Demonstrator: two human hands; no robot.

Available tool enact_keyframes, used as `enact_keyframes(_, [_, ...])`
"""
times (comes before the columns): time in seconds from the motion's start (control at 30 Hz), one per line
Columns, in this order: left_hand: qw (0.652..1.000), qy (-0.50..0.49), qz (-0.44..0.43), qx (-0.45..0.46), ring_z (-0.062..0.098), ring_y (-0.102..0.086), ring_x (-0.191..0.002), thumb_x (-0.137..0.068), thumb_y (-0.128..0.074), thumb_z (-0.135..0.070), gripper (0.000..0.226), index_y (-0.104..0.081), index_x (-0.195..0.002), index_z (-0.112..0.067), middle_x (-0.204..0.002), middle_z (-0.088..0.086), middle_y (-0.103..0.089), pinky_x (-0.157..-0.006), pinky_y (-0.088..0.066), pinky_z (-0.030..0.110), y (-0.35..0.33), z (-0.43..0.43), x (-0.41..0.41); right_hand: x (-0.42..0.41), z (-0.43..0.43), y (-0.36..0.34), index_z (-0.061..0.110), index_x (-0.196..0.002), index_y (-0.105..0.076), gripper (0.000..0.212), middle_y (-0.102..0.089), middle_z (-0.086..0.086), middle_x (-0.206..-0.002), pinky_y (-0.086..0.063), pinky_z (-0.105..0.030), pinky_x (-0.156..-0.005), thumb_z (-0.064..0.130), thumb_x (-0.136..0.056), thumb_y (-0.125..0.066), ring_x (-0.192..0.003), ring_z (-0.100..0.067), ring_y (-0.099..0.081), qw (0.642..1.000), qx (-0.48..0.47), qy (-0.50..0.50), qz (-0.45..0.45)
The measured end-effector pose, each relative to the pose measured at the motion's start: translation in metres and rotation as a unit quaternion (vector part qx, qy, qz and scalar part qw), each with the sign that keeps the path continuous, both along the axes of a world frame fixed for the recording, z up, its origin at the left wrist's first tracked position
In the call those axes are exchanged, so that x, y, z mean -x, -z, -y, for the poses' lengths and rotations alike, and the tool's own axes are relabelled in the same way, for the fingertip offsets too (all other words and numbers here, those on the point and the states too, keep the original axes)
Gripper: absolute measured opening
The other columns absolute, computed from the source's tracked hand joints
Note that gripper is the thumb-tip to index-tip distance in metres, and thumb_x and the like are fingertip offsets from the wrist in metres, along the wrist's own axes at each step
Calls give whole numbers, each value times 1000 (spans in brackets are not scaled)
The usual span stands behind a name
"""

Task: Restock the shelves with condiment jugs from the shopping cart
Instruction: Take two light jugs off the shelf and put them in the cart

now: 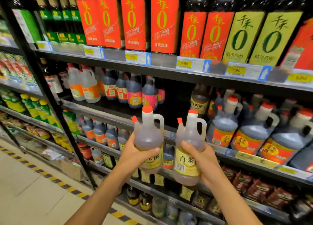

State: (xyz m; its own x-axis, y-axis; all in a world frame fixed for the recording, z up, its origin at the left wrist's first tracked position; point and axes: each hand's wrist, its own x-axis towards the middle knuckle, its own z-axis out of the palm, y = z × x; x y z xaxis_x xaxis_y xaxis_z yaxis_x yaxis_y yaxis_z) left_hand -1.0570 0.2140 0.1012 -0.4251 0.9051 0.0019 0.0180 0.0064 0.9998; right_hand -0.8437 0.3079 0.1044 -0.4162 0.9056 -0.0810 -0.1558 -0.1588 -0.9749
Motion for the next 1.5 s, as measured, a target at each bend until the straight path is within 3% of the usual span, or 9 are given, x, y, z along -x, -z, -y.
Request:
enact_keyframes(0.27, [980, 72, -146, -112, -11, -59, -107, -64, -92, -5, 80, -47, -122, -37, -120, -16, -61, -81, -46, 6, -26, -72, 35, 35, -24, 5, 18, -124, -66, 51, -78, -7, -113, -57, -49, -93, 26, -75, -81, -104, -28, -75, 997, 15, 74, -21])
enact_keyframes(0.47, [966, 139, -167, -142, 7, -62, -114, -56, -97, -14, 85, -51, -127, -21, -123, -2, -64, -90, -51, 21, -31, -125, 67, 63, -24, 1, 18, -125, -66, 50, -78, -6, -113, -57, -44, -89, 26, -77, -79, -102, -25, -75, 989, 18, 147, -26])
enact_keyframes(0.6, [963, 178, -163, -121, -7, -62, -100, -59, -95, -7, 76, -51, -119, -24, -112, -11, -64, -77, -49, 10, -27, -155, 75, 74, -21, -1, 16, -126, -66, 51, -77, -9, -113, -58, -47, -90, 26, -78, -79, -103, -28, -75, 979, 25, 201, -34])
enact_keyframes(0.77, [973, 190, -125, -47, 4, -70, -97, -57, -97, -21, 62, -67, -111, -13, -101, -7, -73, -67, -52, 11, -12, -193, 77, 76, -19, 0, 14, -121, -68, 46, -78, -12, -111, -59, -44, -86, 25, -78, -82, -101, -29, -75, 970, 29, 237, -35])
enact_keyframes(0.93, [981, 170, -97, 10, 11, -70, -101, -47, -97, -42, 89, -65, -123, -9, -108, -3, -73, -81, -56, 21, 4, -216, 71, 71, -21, 4, 16, -125, -67, 56, -77, -11, -114, -57, -51, -95, 27, -75, -89, -105, -30, -74, 971, 31, 235, -21])
enact_keyframes(1.07, [980, 167, -109, -20, 10, -68, -103, -57, -97, -30, 83, -57, -129, -20, -112, -5, -70, -79, -55, 19, 6, -218, 65, 66, -23, 2, 16, -126, -66, 50, -77, -10, -114, -57, -51, -95, 22, -79, -82, -106, -29, -74, 975, 22, 222, -12])
enact_keyframes(1.17, [977, 175, -113, -47, 9, -65, -108, -59, -96, -29, 88, -51, -134, -21, -119, -5, -67, -85, -55, 24, 8, -218, 65, 65, -28, -4, 17, -126, -65, 49, -77, -8, -113, -58, -49, -92, 22, -79, -81, -105, -27, -74, 976, -2, 217, 1])
enact_keyframes(1.27, [975, 180, -119, -52, 8, -66, -107, -55, -95, -37, 90, -51, -132, -24, -118, -6, -67, -86, -55, 26, 11, -220, 67, 66, -36, -9, 20, -127, -63, 58, -77, -4, -114, -59, -45, -89, 26, -75, -89, -106, -24, -74, 976, -34, 212, 24])
enact_keyframes(1.5, [977, 182, -106, -36, 6, -65, -110, -46, -95, -48, 93, -54, -128, -30, -120, -9, -68, -97, -55, 38, 13, -234, 69, 72, -49, -10, 22, -129, -61, 81, -76, -3, -117, -57, -53, -95, 46, -57, -91, -107, -23, -74, 977, -35, 208, 38])
